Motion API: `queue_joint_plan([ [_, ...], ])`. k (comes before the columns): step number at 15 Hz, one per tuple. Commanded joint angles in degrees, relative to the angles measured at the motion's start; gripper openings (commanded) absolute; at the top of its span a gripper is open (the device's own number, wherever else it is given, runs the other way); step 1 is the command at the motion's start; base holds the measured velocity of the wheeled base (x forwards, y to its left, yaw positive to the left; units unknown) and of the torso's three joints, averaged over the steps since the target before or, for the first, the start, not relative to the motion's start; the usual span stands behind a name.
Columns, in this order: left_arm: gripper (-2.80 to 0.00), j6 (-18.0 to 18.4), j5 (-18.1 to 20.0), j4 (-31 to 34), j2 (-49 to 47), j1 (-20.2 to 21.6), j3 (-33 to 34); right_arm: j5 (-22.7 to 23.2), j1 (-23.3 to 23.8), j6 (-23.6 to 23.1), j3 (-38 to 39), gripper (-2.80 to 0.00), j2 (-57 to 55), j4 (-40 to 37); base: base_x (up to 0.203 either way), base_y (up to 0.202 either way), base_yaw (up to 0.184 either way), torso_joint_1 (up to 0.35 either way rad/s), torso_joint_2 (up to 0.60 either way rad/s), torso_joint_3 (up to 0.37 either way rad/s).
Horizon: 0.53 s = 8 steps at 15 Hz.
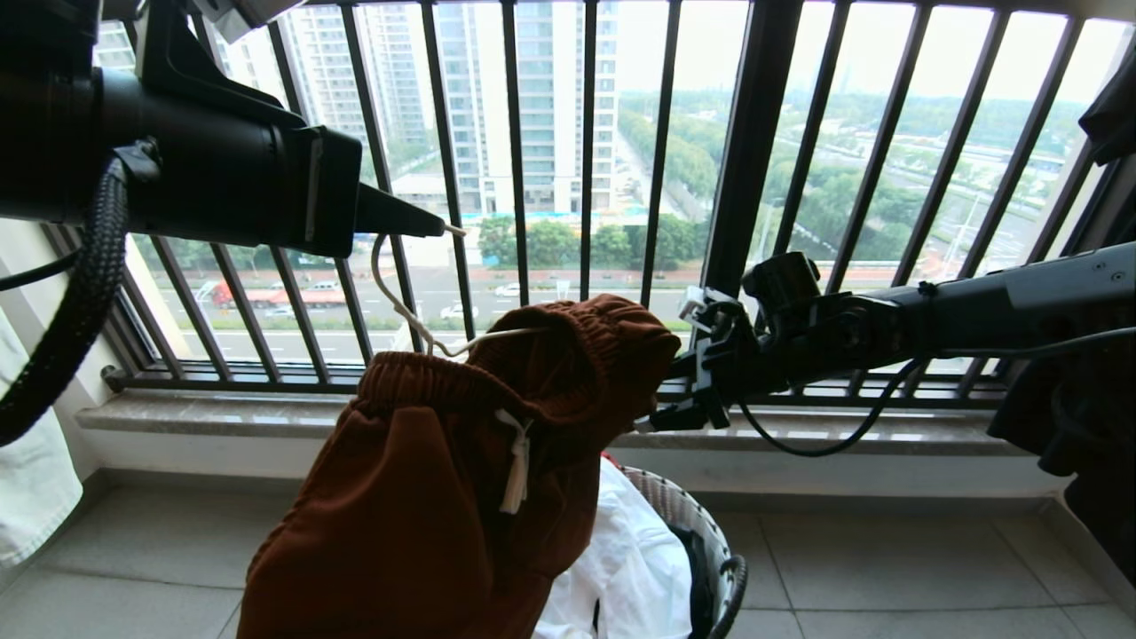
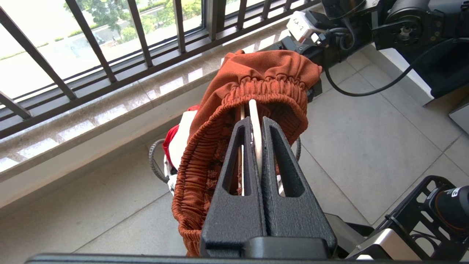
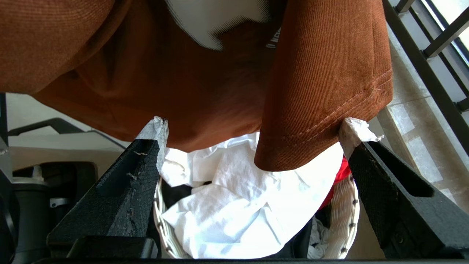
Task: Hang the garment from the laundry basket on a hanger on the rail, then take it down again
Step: Hang the clothes rack on the clothesline
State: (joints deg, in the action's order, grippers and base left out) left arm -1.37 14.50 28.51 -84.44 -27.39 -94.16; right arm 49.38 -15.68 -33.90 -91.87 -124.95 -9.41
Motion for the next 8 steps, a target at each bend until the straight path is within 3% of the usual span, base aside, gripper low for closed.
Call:
queue_joint_plan([
  [1,-2.80,0.0,0.1,0.1,0.2,0.1,-0.1,0.3,-0.7,1.7,-0.1,0.00,-1.2,2.3,0.000,0.000,0.000,0.000,0.00,0.000],
  [2,-2.80,-0.1,0.1,0.1,0.2,0.0,-0.1,0.2,-1.0,2.6,-0.2,-2.80,-1.6,3.3,0.000,0.000,0.000,0.000,0.00,0.000],
  [8,-2.80,0.0,0.0,0.1,0.4,0.1,-0.2,0.0,-1.6,3.1,-0.2,-2.80,-2.2,3.9,0.000,0.000,0.000,0.000,0.00,0.000],
])
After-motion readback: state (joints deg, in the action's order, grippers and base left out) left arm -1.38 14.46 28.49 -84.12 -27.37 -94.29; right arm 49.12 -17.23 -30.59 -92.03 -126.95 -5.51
